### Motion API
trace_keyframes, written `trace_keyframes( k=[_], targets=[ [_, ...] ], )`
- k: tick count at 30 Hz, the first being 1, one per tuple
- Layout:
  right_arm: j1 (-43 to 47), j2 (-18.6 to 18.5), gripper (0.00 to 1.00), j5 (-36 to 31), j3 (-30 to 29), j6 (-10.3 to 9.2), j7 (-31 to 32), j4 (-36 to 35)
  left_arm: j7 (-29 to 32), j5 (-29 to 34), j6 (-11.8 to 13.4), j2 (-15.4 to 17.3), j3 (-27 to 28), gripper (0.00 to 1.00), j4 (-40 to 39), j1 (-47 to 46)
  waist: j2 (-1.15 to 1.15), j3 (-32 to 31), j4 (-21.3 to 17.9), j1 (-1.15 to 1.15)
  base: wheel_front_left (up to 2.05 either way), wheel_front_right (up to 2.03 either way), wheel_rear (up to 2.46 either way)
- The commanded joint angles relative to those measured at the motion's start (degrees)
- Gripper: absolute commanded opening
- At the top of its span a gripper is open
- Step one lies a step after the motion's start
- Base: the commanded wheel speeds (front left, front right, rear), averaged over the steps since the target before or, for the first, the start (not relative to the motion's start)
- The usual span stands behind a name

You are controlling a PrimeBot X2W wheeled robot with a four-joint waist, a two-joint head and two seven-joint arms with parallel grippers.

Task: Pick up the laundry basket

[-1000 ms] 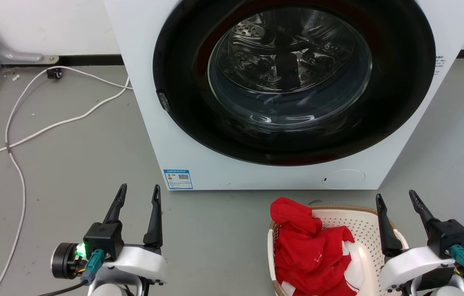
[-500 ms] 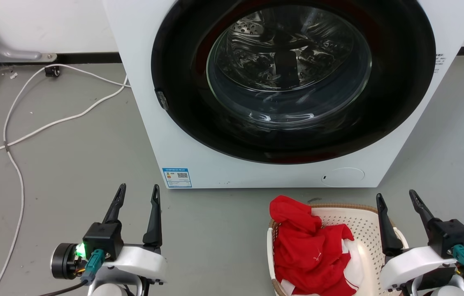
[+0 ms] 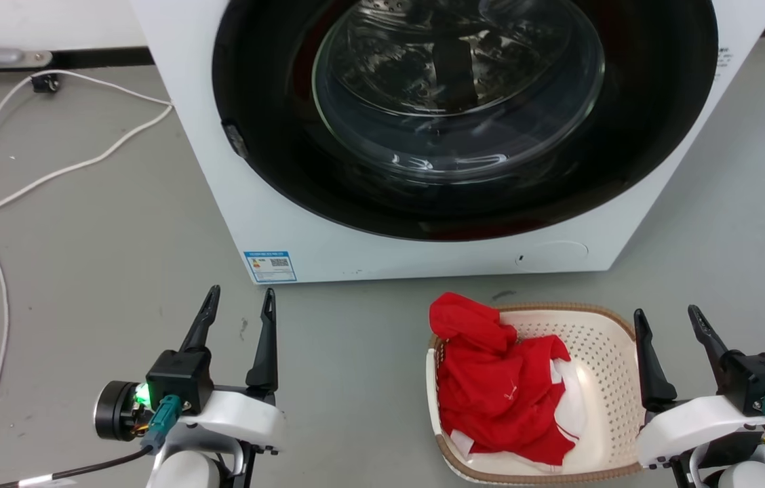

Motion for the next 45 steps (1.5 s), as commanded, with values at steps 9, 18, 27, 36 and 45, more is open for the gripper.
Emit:
trace_keyframes(
  k=[9,18,27,36,45],
  targets=[
    [-2.48,0.15,1.00,1.55,-0.53,-0.02,-1.28,3.19,-0.15,-1.06,-0.93,0.05,-1.80,1.00,2.47,-3.09,0.00,4.23,-3.31,0.00,0.00,0.00,0.00],
    [-6.02,0.14,1.00,2.58,-1.53,-0.02,-1.80,9.80,-0.15,-3.37,-1.98,0.06,-5.76,1.00,10.00,-7.50,0.00,9.12,-6.05,0.00,0.00,0.00,0.00],
    [-13.22,0.14,1.00,3.34,-1.57,-0.02,-2.84,20.85,-0.15,-5.44,-2.66,0.07,-9.63,1.00,20.28,-15.23,0.00,15.55,-9.18,0.00,0.00,0.00,0.00],
    [-23.27,0.13,1.00,5.20,-0.51,-0.02,-3.59,34.42,1.26,-6.46,-3.39,0.23,-12.06,1.00,31.88,-24.39,0.00,21.90,-11.63,0.00,0.00,0.00,0.00],
    [-32.47,0.13,1.00,7.35,1.10,-0.02,-3.78,47.42,5.41,-7.24,-4.16,1.35,-14.02,1.00,41.65,-32.76,0.00,26.86,-13.75,0.00,0.00,0.00,0.00]
  ],
)
